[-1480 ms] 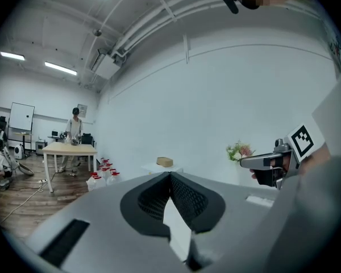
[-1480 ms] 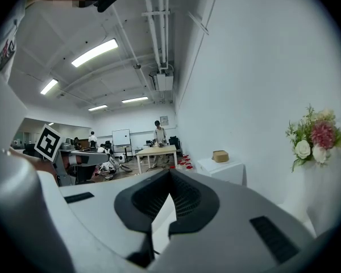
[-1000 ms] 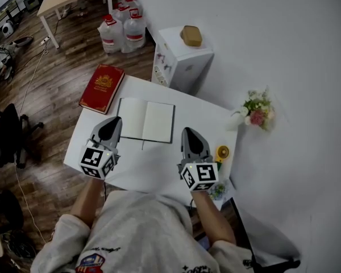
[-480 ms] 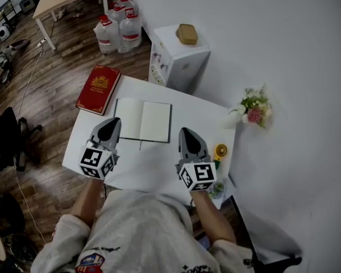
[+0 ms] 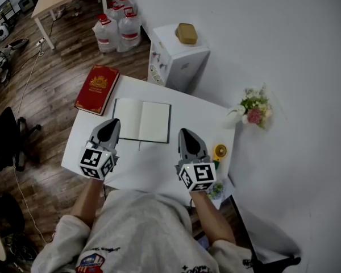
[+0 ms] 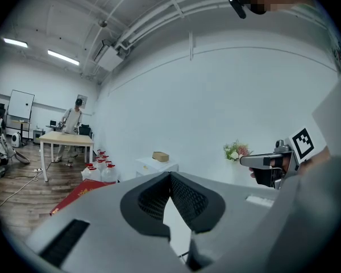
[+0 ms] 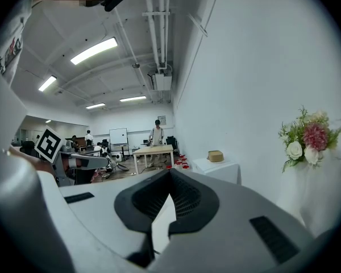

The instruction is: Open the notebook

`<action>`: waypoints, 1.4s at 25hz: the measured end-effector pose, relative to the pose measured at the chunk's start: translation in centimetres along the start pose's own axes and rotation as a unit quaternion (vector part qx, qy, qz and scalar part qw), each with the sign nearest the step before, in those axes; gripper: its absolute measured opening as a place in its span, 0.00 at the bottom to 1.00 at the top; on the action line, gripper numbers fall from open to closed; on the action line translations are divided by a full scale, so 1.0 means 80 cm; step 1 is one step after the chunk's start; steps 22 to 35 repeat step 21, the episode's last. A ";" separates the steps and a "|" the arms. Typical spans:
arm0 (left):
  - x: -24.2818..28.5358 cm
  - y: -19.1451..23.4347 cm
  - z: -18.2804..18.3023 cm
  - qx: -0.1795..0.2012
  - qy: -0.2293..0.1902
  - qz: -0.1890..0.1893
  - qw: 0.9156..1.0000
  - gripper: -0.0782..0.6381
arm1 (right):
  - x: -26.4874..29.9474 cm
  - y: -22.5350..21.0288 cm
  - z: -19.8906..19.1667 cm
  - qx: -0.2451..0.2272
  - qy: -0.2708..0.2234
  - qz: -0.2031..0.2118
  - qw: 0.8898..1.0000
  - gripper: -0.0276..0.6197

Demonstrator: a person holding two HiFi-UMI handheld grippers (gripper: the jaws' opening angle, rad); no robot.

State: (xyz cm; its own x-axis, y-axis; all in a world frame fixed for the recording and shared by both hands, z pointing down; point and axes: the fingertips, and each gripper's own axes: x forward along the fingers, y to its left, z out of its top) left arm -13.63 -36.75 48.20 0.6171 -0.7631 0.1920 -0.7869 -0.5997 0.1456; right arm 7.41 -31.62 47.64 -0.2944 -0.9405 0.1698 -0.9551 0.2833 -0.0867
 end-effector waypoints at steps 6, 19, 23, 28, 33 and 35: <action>0.002 0.002 -0.004 -0.002 0.003 0.002 1.000 0.12 | 0.002 -0.002 -0.004 -0.002 -0.002 0.000 1.000 0.03; -0.003 0.008 -0.012 -0.012 0.007 0.006 1.000 0.12 | 0.001 0.004 -0.006 -0.005 0.001 0.004 1.000 0.03; -0.004 0.009 -0.013 -0.013 0.007 0.006 1.000 0.12 | 0.001 0.004 -0.008 -0.005 0.001 0.005 1.000 0.03; -0.004 0.009 -0.013 -0.013 0.007 0.006 1.000 0.12 | 0.001 0.004 -0.008 -0.005 0.001 0.005 1.000 0.03; -0.004 0.009 -0.013 -0.013 0.007 0.006 1.000 0.12 | 0.001 0.004 -0.008 -0.005 0.001 0.005 1.000 0.03; -0.004 0.009 -0.013 -0.013 0.007 0.006 1.000 0.12 | 0.001 0.004 -0.008 -0.005 0.001 0.005 1.000 0.03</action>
